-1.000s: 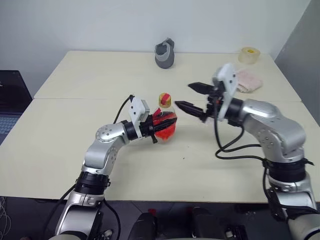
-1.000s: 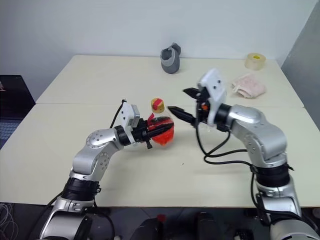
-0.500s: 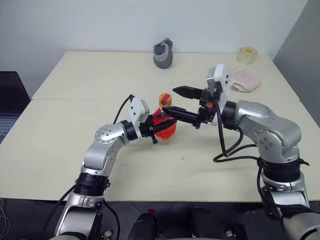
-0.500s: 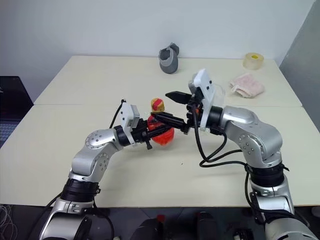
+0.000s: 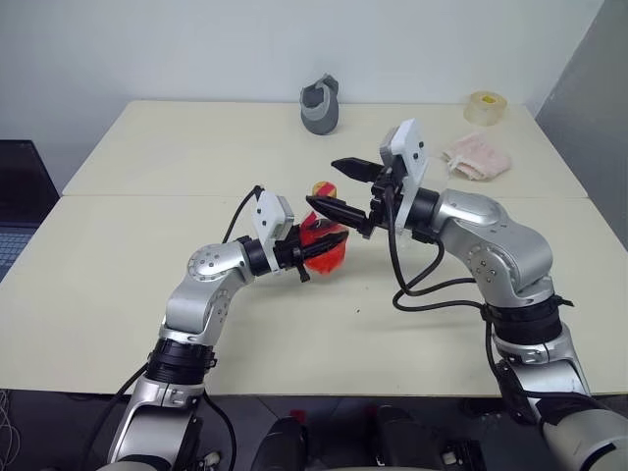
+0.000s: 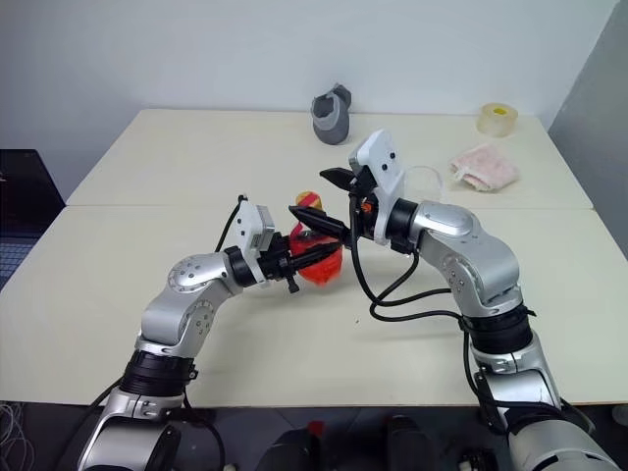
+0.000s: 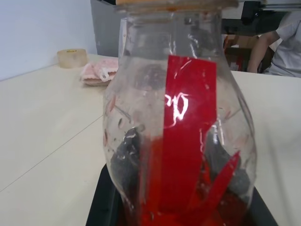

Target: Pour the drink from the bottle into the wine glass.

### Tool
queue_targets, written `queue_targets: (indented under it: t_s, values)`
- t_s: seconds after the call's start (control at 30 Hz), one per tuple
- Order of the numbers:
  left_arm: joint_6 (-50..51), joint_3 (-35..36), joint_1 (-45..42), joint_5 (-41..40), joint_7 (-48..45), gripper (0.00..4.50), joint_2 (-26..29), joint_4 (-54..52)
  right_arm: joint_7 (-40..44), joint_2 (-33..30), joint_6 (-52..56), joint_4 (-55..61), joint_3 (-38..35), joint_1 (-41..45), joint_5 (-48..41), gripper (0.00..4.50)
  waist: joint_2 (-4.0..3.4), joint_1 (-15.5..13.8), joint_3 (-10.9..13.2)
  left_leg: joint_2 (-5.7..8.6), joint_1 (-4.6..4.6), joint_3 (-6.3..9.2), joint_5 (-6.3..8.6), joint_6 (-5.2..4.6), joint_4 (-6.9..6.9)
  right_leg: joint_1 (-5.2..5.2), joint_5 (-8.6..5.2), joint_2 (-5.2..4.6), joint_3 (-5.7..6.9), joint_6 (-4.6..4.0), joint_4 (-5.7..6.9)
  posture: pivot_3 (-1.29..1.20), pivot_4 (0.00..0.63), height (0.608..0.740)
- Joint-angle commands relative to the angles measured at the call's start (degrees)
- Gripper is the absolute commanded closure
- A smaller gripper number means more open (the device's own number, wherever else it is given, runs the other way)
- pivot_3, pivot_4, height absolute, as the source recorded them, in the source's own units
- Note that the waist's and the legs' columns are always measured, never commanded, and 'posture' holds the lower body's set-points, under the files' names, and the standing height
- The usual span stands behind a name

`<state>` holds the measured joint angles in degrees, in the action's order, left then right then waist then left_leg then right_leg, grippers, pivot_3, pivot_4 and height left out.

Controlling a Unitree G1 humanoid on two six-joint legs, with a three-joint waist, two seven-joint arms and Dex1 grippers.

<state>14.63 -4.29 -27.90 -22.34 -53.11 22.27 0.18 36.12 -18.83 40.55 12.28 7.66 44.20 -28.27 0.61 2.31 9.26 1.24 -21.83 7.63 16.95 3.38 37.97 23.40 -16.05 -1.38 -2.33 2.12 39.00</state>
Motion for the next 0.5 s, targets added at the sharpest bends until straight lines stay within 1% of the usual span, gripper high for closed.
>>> queue_targets:
  t_s: [0.03,0.33,0.43,0.5]
  values:
    - [-1.6,0.5,-0.4,-0.5,-0.7,3.46,-0.1,-2.1,-1.1,-0.5,-0.7,1.8,-3.2,0.8,-0.2,0.27,0.0,0.0,0.0,0.0,0.0,0.0,0.0,0.0,0.0,0.0,0.0,0.0,0.0,0.0,0.0,0.0,0.15,0.74]
    - [-1.7,0.8,-0.6,-0.5,-0.8,3.46,0.2,-1.7,1.4,-7.7,2.5,5.6,-7.3,-3.6,-3.7,0.27,0.0,-0.4,0.0,0.02,-0.01,-0.02,0.03,-0.06,0.01,-0.01,0.0,-0.02,0.0,0.0,-0.01,0.0,0.15,0.74]
    - [-1.3,0.8,-0.4,-0.7,-0.8,3.46,0.2,-2.4,2.3,-7.8,4.7,7.2,-9.2,-4.2,-7.7,0.27,0.0,-0.3,0.0,0.02,-0.02,-0.03,0.04,-0.06,0.01,-0.01,0.0,-0.02,0.0,0.0,-0.01,0.0,0.15,0.74]
    - [-1.2,0.7,-0.5,-0.7,-0.9,3.46,0.2,-2.4,3.1,-7.7,5.2,8.2,-9.3,-4.4,-9.2,0.27,0.0,-0.1,0.0,-0.01,0.0,-0.04,0.04,-0.07,-0.01,-0.01,0.0,0.0,-0.02,0.0,-0.01,0.0,0.15,0.74]
